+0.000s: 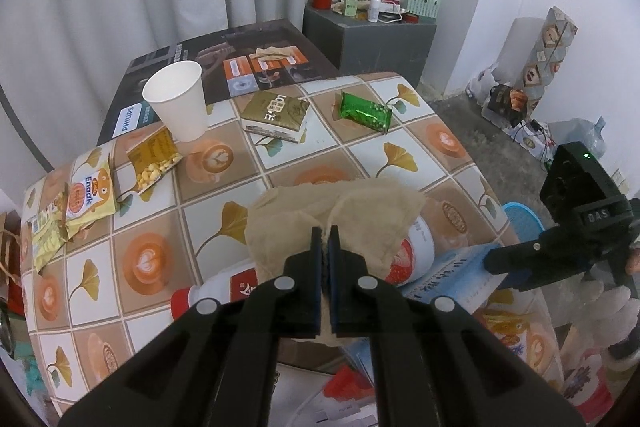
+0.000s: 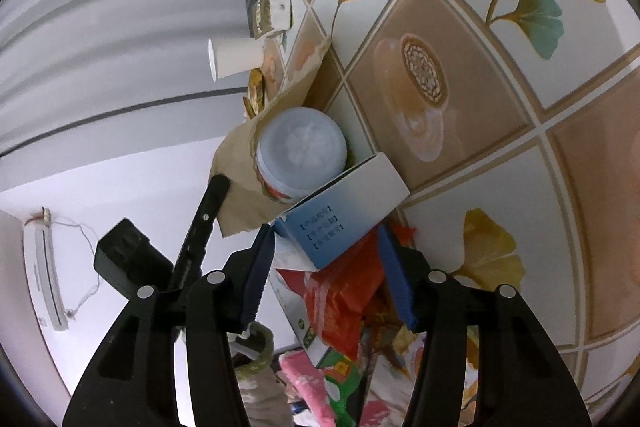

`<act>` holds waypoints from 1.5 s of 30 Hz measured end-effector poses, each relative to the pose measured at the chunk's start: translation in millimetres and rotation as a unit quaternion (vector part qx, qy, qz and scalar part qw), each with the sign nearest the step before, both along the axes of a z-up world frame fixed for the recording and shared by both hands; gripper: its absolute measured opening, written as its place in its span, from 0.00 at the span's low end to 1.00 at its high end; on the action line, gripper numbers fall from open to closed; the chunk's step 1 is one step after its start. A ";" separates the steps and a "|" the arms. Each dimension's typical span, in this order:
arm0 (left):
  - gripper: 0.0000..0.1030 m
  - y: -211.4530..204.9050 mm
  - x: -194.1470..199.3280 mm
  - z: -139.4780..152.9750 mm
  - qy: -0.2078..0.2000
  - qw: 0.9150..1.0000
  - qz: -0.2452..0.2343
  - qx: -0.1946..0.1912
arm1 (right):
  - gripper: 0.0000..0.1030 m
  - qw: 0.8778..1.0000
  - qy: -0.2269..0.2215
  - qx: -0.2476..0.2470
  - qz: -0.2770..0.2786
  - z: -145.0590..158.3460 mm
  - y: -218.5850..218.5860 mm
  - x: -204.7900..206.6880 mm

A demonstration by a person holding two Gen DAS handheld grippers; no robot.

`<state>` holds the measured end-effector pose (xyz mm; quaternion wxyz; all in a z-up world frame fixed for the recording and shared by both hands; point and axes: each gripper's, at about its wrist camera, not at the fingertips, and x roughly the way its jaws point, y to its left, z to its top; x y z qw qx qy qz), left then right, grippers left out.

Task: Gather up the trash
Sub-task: 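Hold the brown paper in the left gripper while the right gripper grasps the blue-white medicine box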

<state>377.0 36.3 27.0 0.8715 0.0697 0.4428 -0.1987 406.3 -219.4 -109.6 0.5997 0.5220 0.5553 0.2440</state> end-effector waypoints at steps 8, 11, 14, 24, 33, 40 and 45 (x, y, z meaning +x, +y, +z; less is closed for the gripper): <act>0.02 5.3 0.0 2.3 0.001 1.000 0.004 -0.007 | 0.53 0.999 0.019 0.031 -0.018 -7.3 -6.3 0.6; 0.02 5.6 0.5 2.0 0.002 1.000 0.003 -0.006 | 0.55 0.998 0.034 0.045 -0.023 -10.0 -16.5 -4.8; 0.02 5.8 0.5 2.3 0.001 1.000 0.003 -0.007 | 0.58 0.997 0.050 0.053 -0.029 -16.4 -18.9 -4.5; 0.02 5.2 -0.9 2.3 0.001 1.000 0.003 -0.007 | 0.60 0.990 0.085 0.096 -0.053 -38.8 -15.7 3.0; 0.02 1.9 -4.3 -0.6 0.006 1.000 0.004 -0.007 | 0.59 0.982 0.098 0.138 -0.087 -49.1 -21.3 3.0; 0.02 1.4 -4.9 -0.8 0.006 1.000 0.003 -0.008 | 0.59 0.978 0.106 0.156 -0.093 -53.7 -18.1 10.1; 0.02 2.6 -3.8 -0.1 0.005 1.000 0.004 -0.006 | 0.60 0.988 0.066 0.108 -0.083 -34.7 -20.3 5.1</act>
